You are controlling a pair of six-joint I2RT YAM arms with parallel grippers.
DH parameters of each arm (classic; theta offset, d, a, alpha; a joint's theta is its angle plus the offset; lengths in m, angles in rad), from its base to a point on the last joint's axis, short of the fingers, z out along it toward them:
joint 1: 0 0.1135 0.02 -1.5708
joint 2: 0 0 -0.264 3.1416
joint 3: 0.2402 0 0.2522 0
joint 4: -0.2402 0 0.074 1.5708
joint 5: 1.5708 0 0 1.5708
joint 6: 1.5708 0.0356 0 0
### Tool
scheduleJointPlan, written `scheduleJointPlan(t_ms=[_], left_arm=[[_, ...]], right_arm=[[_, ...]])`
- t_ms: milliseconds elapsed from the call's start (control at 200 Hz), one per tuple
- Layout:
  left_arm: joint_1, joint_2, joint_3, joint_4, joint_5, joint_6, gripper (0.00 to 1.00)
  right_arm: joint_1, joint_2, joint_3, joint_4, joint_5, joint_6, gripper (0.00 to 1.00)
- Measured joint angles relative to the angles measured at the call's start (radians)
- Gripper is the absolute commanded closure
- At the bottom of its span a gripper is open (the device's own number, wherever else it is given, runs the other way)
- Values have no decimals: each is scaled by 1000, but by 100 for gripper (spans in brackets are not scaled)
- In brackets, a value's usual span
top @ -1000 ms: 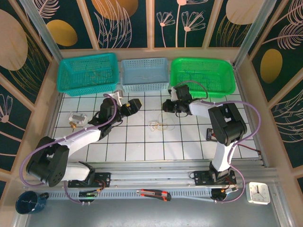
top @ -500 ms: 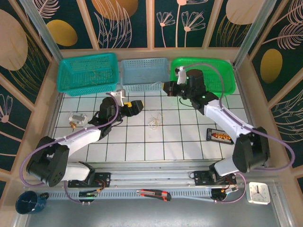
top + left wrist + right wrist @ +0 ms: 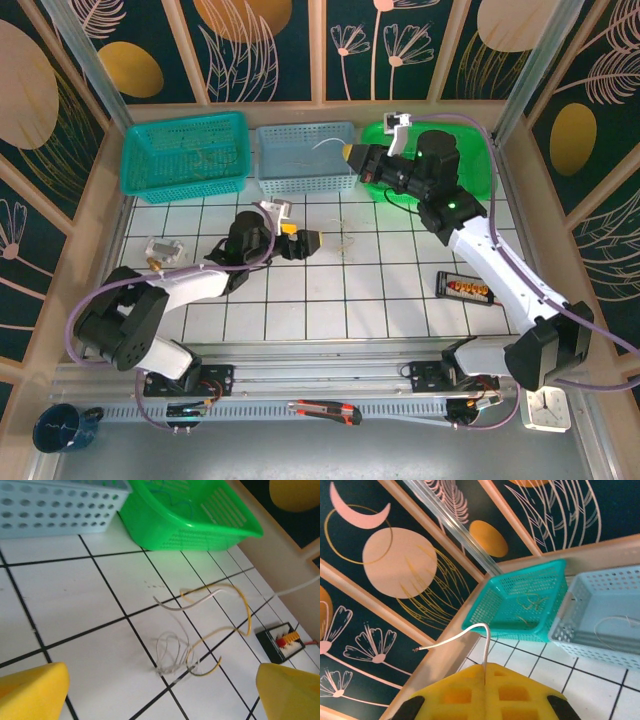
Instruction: Untangle the cables
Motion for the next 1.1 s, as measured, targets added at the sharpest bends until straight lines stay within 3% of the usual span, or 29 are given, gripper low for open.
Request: scheduleJointPlan(t_ms=[500, 1101], left_arm=[[-98, 134, 51, 79, -1, 44, 4], [-100, 80, 9, 182, -56, 29, 5]], right_arm=[[54, -15, 18, 71, 2, 47, 100], [93, -15, 18, 97, 20, 55, 100]])
